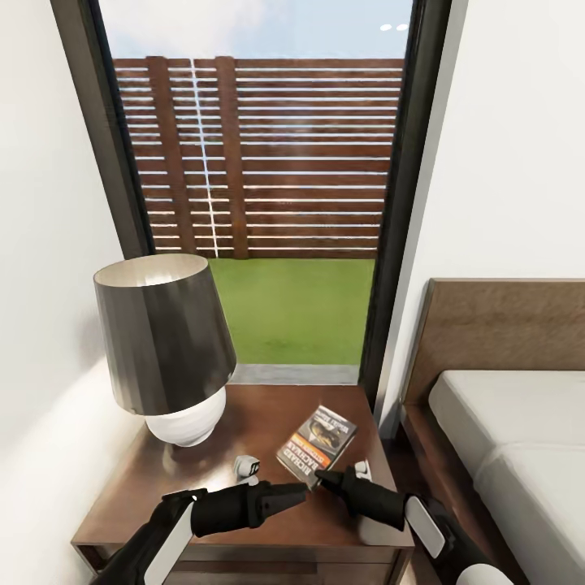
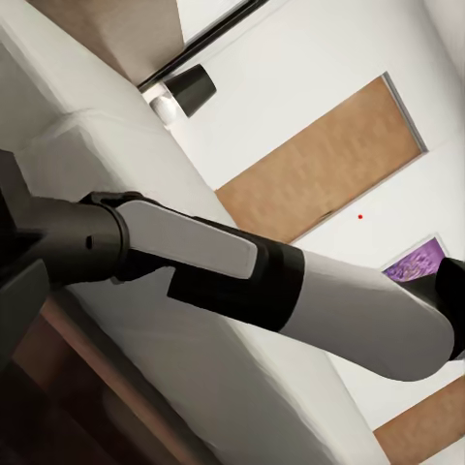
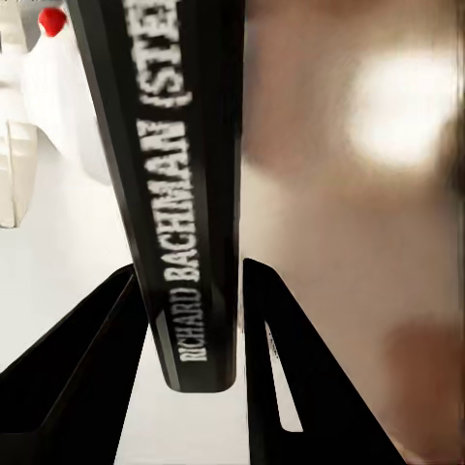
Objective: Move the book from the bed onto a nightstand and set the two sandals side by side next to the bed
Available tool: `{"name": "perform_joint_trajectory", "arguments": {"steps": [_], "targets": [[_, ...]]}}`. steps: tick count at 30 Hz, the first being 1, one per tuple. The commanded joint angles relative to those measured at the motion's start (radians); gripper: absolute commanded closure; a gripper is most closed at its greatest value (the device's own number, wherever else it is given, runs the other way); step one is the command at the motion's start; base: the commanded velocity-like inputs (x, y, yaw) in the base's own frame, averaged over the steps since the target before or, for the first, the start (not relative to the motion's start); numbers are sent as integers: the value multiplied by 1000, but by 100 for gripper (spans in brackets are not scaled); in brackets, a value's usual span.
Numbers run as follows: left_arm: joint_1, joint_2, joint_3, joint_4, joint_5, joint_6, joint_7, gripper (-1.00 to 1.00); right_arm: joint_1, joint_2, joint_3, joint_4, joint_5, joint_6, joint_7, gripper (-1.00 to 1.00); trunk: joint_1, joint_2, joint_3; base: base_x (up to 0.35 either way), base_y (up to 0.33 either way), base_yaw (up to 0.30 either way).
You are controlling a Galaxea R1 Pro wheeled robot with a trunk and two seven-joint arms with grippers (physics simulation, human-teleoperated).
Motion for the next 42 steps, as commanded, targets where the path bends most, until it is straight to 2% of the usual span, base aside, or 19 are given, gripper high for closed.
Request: {"name": "perform_joint_trajectory", "arguments": {"steps": [1,8,33,40,42], "targets": [[-1,1,-4,0,9,10,1,-100,-1,0,-3,2,-3,6,-14,100,0,0,-1,0,0,0],[-1,1,-4,0,9,10,1,-100,-1,0,-4,5,-4,6,-42,100,0,0,-1,0,0,0],[-1,1,-4,0,9,10,1,-100,-1,0,-4,4,-5,6,-44,100,4,-8,-8,0,0,0],[-1,1,-4,0,9,10,1,-100,-1,1,-4,4,-5,6,-44,100,7,-9,-35,0,0,0],[-1,1,-4,0,9,10,1,-100,-1,1,-4,4,-5,6,-44,100,7,-9,-35,0,0,0]]}}
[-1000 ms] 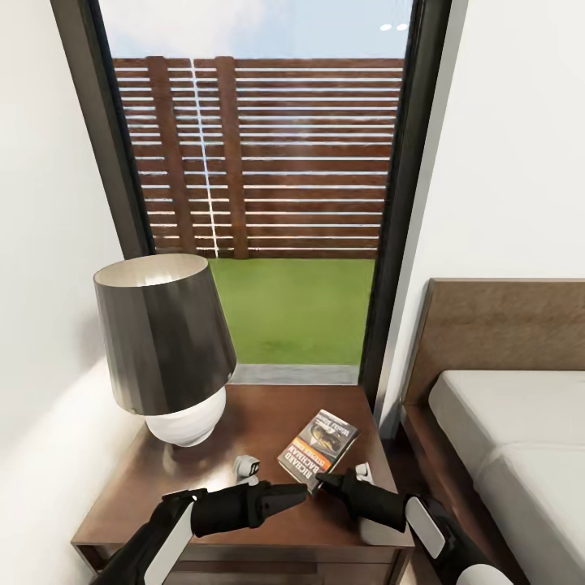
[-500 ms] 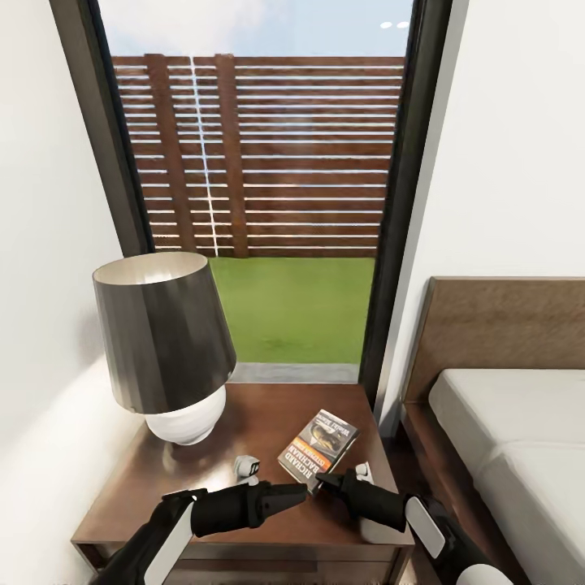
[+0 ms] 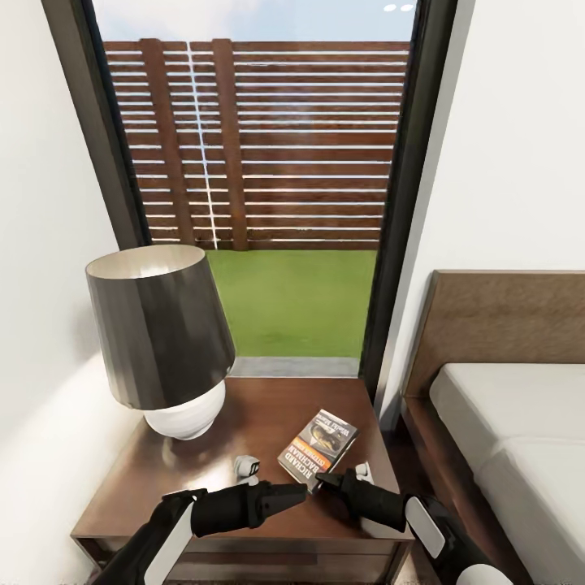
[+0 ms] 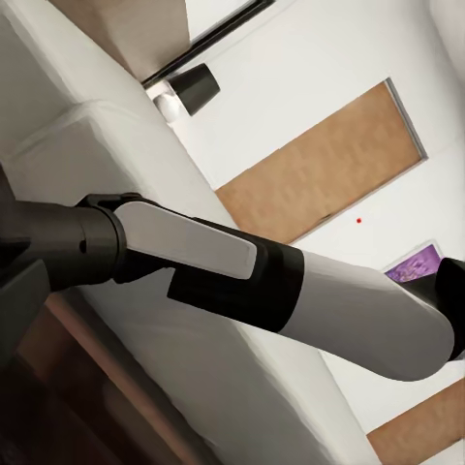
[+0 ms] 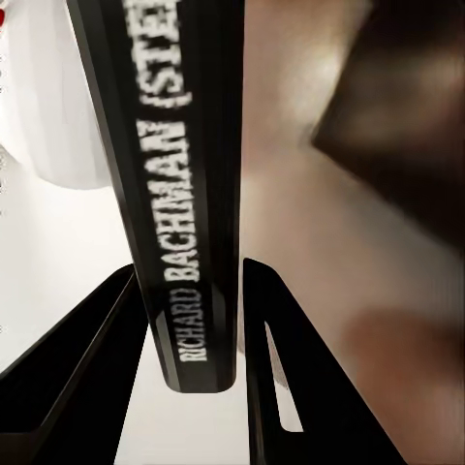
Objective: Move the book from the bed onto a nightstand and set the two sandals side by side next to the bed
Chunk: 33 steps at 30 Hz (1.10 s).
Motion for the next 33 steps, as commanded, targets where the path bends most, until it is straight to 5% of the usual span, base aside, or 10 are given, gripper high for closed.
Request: {"name": "perform_joint_trajectory", "arguments": {"steps": [1,12,18,33], "targets": [[-1,1,-3,0,9,10,1,-100,0,0,-3,0,0,5,2,100,0,0,-1,0,0,0],[-1,1,-3,0,9,10,1,-100,0,0,-3,0,0,5,2,100,0,0,-1,0,0,0],[-1,1,-3,0,9,10,1,-100,0,1,-3,0,0,5,2,100,2,-2,-24,0,0,0],[-1,1,-3,0,9,10,1,-100,0,1,-3,0,0,5,3,100,4,-3,-40,0,0,0]]}}
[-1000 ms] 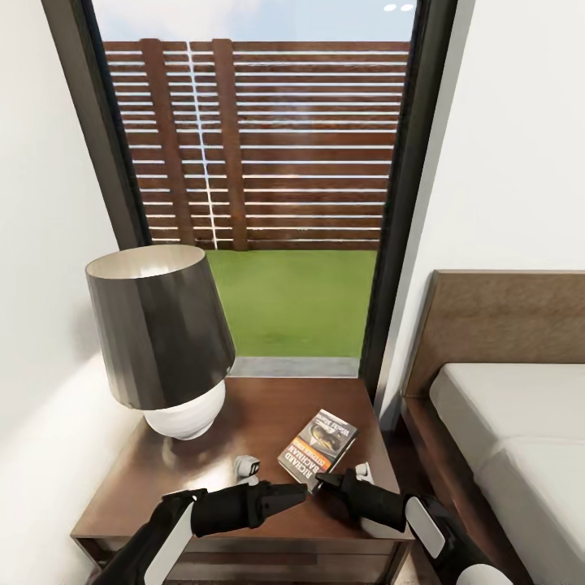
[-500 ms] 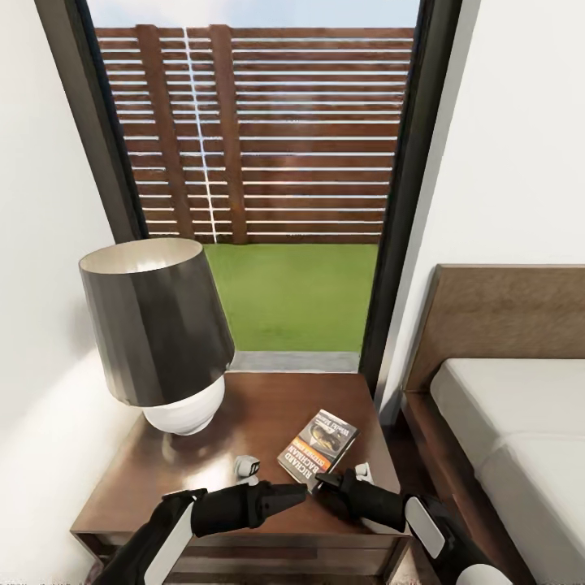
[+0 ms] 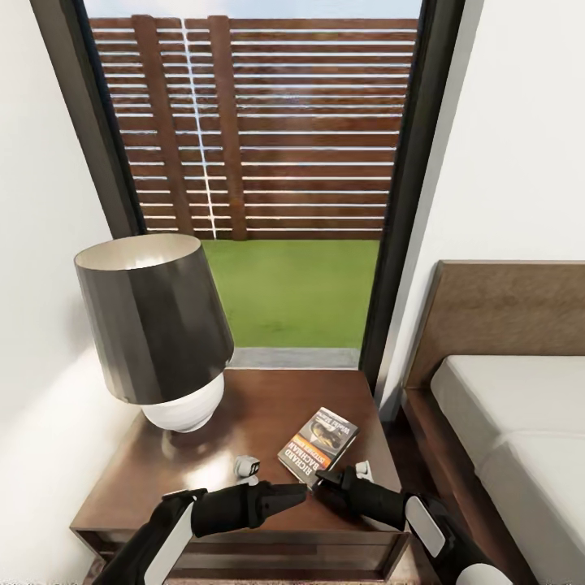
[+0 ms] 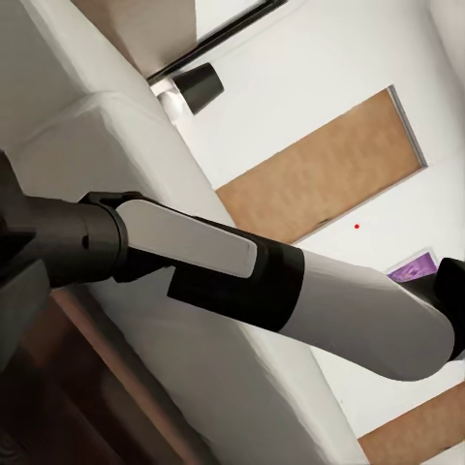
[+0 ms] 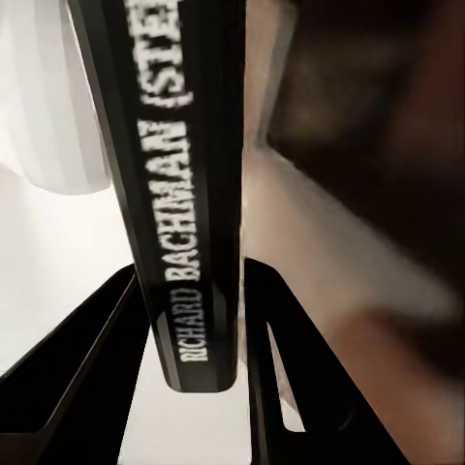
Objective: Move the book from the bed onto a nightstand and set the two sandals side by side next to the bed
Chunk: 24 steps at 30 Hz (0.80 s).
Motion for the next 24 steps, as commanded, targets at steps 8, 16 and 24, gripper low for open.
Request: {"name": "perform_joint_trajectory", "arguments": {"steps": [8,16,24], "targets": [[-1,1,-4,0,9,10,1,-100,0,1,0,2,15,3,-9,100,0,0,-1,0,0,0],[-1,1,-4,0,9,10,1,-100,0,1,0,2,15,3,-8,-100,0,0,-1,0,0,0],[-1,1,-4,0,9,10,1,-100,0,1,0,2,15,3,-8,-100,0,0,-1,0,0,0]]}}
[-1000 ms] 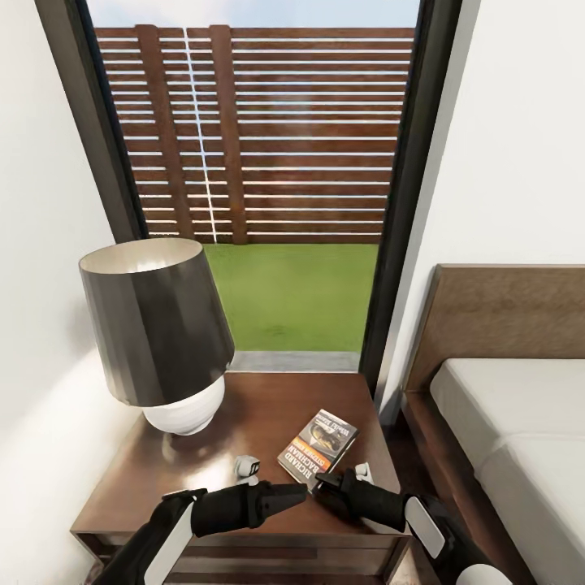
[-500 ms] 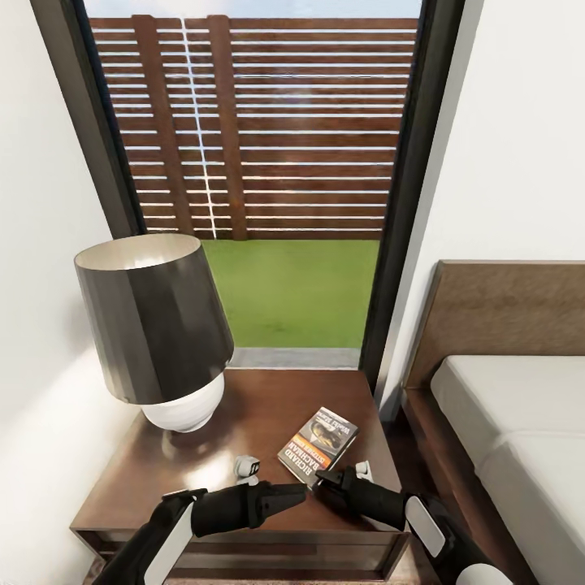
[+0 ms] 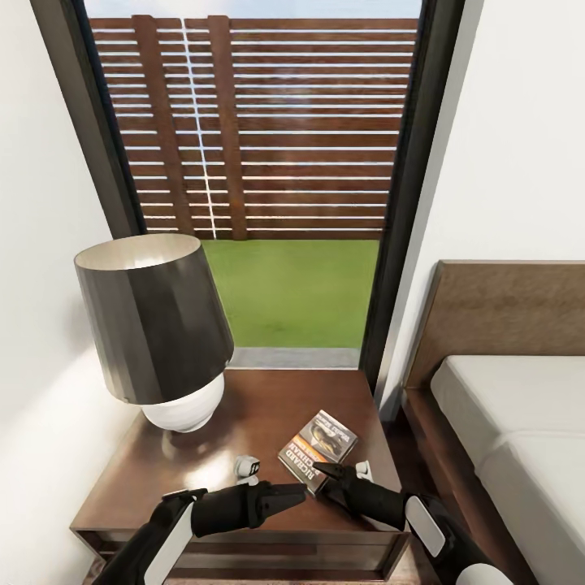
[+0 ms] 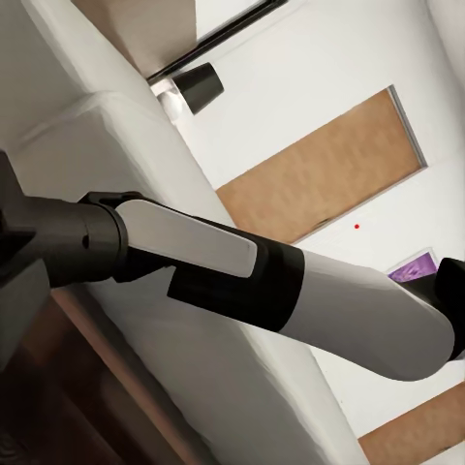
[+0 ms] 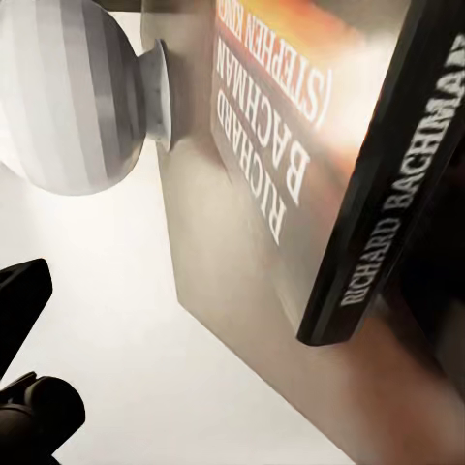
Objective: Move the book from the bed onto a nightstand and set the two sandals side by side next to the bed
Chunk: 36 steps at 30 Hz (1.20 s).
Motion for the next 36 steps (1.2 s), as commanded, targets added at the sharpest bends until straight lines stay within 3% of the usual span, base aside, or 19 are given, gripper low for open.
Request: {"name": "perform_joint_trajectory", "arguments": {"steps": [1,36], "targets": [[-1,1,-4,0,9,10,1,-100,0,0,0,2,18,1,-7,-100,0,0,-1,0,0,0],[-1,1,-5,0,9,10,1,-100,0,0,0,2,18,1,-8,-100,0,0,-1,0,0,0]]}}
